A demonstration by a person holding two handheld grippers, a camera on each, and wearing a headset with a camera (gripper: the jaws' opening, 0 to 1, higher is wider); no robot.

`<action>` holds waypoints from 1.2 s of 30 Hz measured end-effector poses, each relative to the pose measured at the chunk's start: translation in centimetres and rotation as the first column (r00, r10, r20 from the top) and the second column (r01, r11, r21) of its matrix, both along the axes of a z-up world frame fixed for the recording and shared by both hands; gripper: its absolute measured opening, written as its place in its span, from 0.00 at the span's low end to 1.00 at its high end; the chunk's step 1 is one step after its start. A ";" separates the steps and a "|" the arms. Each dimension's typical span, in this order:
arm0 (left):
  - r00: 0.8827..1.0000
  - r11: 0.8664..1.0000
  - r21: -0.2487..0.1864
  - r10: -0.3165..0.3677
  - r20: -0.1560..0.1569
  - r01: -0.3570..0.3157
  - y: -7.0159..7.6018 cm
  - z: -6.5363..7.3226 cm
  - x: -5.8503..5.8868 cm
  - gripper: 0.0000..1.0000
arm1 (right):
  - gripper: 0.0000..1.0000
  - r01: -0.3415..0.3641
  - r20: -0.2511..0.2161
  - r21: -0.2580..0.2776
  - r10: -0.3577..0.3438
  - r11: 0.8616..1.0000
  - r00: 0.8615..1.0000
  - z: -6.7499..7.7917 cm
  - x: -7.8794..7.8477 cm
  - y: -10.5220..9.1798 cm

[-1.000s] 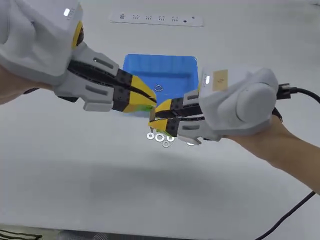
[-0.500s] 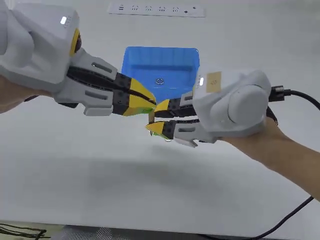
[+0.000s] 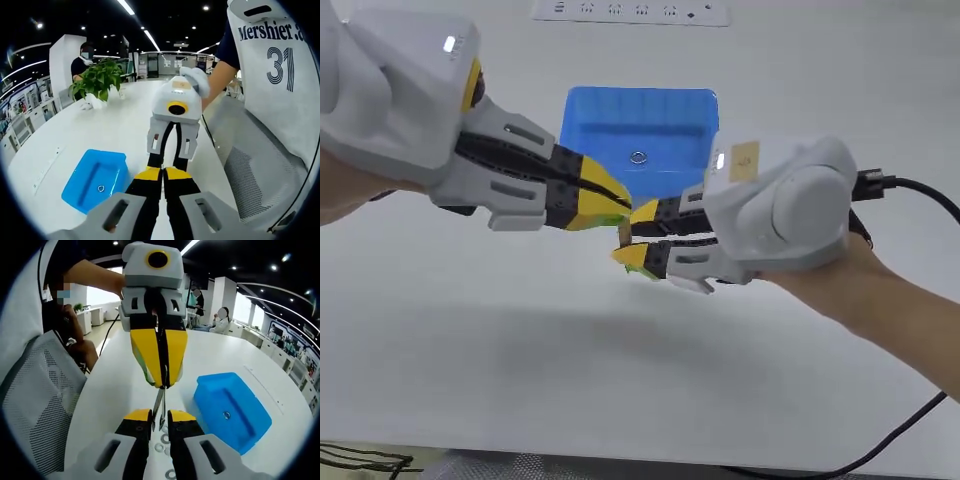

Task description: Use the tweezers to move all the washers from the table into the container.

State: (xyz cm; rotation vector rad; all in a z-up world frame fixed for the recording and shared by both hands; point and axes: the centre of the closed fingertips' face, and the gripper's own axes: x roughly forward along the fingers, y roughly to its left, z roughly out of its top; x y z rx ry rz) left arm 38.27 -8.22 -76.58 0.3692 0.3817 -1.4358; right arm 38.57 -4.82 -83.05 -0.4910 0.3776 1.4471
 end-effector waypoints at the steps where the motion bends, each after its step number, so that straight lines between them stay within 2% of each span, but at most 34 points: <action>1: 1.000 1.000 0.000 0.001 0.001 -0.001 0.0 0.0 0.0 0.05 | 0.14 -0.002 -0.002 -0.004 0.002 1.000 1.000 -0.1 -0.1 0.0; 4: 1.000 1.000 -0.017 0.012 0.002 -0.012 0.1 0.3 0.4 0.05 | 0.16 -0.005 -0.009 -0.025 0.005 1.000 1.000 -0.7 -0.2 -0.3; 8: 1.000 1.000 -0.023 0.011 -0.004 -0.012 0.2 0.4 0.5 0.05 | 0.15 0.005 0.000 -0.007 -0.005 1.000 1.000 -0.4 -0.1 -0.3; 15: 1.000 1.000 -0.017 0.006 -0.004 -0.006 0.5 0.1 0.5 0.05 | 0.12 0.011 -0.005 -0.006 -0.012 1.000 1.000 -0.4 0.1 -0.3; 28: 1.000 1.000 0.000 0.009 -0.010 -0.009 1.2 -1.1 0.5 0.05 | 0.12 -0.015 0.040 -0.048 0.017 0.999 0.999 -1.6 0.2 0.1; 36: 1.000 1.000 -0.003 0.012 -0.009 -0.012 1.3 -1.2 0.8 0.05 | 0.12 -0.011 0.040 -0.051 0.013 0.999 0.999 -1.7 0.5 0.2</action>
